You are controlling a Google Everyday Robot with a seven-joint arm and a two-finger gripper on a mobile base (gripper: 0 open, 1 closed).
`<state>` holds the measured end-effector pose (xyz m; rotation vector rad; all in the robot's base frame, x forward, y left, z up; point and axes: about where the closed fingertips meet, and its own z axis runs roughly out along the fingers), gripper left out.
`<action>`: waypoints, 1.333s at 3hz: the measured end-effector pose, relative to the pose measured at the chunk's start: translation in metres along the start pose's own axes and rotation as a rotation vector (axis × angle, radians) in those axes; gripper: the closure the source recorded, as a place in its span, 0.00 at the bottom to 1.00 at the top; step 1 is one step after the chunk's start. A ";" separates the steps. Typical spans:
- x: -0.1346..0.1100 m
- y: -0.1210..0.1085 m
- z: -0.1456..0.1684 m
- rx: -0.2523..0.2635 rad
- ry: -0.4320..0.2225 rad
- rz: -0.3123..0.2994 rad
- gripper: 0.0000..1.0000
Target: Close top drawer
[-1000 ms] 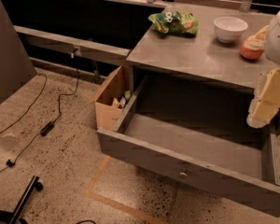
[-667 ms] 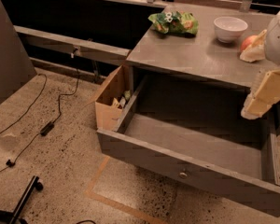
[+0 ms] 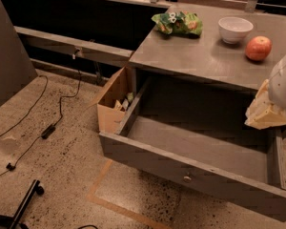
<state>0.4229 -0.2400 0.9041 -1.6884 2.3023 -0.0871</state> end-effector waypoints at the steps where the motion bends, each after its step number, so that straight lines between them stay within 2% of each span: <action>1: 0.019 0.019 0.034 -0.012 0.013 0.007 0.93; 2: 0.046 0.048 0.092 -0.027 0.000 0.028 1.00; 4: 0.052 0.053 0.099 -0.042 -0.001 0.044 1.00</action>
Offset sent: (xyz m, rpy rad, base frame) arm -0.0406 -0.0264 -0.1272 0.0009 0.0413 -0.0407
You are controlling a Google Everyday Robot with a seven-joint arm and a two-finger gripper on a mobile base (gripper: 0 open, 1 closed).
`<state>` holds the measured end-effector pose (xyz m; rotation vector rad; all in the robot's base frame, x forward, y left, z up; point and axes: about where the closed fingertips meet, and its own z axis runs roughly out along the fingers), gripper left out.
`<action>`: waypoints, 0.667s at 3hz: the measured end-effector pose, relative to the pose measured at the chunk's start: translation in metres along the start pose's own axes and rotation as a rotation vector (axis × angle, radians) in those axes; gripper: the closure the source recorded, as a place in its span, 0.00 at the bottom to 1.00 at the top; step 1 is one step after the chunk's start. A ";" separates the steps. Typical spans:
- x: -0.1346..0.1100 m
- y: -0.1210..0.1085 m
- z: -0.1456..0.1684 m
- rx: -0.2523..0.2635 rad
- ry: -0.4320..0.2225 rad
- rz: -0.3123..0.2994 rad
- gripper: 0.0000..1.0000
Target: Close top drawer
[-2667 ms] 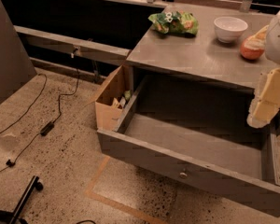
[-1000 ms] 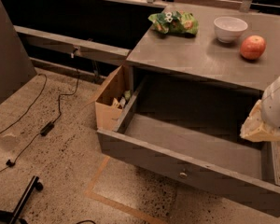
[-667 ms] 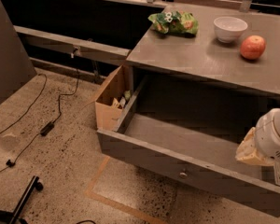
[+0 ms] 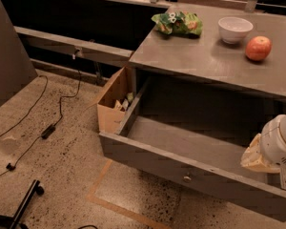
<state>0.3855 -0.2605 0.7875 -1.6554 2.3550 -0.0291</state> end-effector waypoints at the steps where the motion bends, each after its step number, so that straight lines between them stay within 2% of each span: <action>1: 0.009 0.013 0.013 -0.016 -0.005 0.036 1.00; 2: 0.014 0.025 0.029 -0.024 -0.005 0.046 1.00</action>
Offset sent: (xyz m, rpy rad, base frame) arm -0.0328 0.0022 -0.0615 0.0318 0.0389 -0.0504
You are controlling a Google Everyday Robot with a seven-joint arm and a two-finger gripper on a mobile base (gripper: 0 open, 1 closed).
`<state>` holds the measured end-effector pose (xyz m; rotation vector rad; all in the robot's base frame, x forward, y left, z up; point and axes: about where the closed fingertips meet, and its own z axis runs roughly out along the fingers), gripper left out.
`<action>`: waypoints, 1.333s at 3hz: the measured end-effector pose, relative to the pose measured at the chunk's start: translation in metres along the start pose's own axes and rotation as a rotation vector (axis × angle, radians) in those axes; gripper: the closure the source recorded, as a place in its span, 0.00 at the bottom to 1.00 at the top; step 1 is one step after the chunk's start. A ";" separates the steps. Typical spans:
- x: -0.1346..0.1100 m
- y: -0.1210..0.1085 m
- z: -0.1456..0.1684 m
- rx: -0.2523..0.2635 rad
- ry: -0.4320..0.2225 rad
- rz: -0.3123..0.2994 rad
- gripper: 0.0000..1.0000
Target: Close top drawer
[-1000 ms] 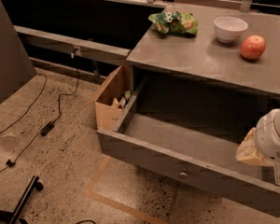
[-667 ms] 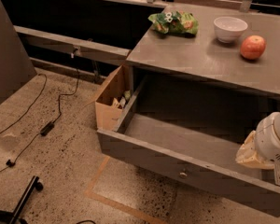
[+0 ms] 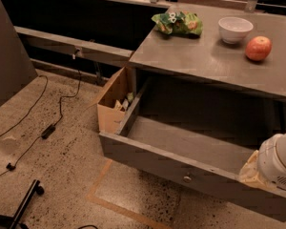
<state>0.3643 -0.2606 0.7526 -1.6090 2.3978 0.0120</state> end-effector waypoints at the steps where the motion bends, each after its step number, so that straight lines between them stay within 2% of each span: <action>1: 0.002 0.010 0.014 0.006 -0.005 -0.008 1.00; 4: 0.009 0.027 0.052 0.090 0.022 -0.051 1.00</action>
Offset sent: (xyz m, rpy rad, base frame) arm -0.0159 0.0161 -0.0431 -0.0249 -0.0782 0.0220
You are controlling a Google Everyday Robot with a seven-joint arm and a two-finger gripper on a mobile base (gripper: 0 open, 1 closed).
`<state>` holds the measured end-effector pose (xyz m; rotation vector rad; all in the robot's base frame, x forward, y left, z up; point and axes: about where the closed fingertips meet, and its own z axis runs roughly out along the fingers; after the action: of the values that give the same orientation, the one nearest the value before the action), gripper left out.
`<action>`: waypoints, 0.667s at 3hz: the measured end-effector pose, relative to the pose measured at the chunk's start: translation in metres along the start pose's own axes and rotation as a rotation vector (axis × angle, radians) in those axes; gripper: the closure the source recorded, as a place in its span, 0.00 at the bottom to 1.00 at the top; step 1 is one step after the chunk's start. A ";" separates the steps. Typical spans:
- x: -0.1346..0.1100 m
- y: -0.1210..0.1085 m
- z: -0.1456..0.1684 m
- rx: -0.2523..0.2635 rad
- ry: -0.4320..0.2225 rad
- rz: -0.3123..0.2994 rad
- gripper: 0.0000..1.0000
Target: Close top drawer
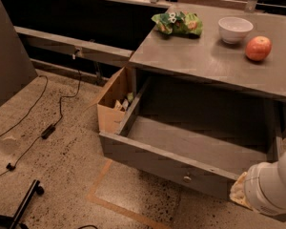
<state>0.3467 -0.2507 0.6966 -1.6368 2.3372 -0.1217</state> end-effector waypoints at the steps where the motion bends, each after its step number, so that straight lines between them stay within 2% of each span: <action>1: 0.002 0.003 0.014 0.068 0.016 -0.009 1.00; 2: 0.003 -0.004 0.025 0.172 0.014 -0.015 1.00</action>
Offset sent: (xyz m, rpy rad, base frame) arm 0.0138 -0.0039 -0.0271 -0.0961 -0.2282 -0.0322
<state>0.3563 -0.2528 0.6732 -1.5751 2.2558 -0.3284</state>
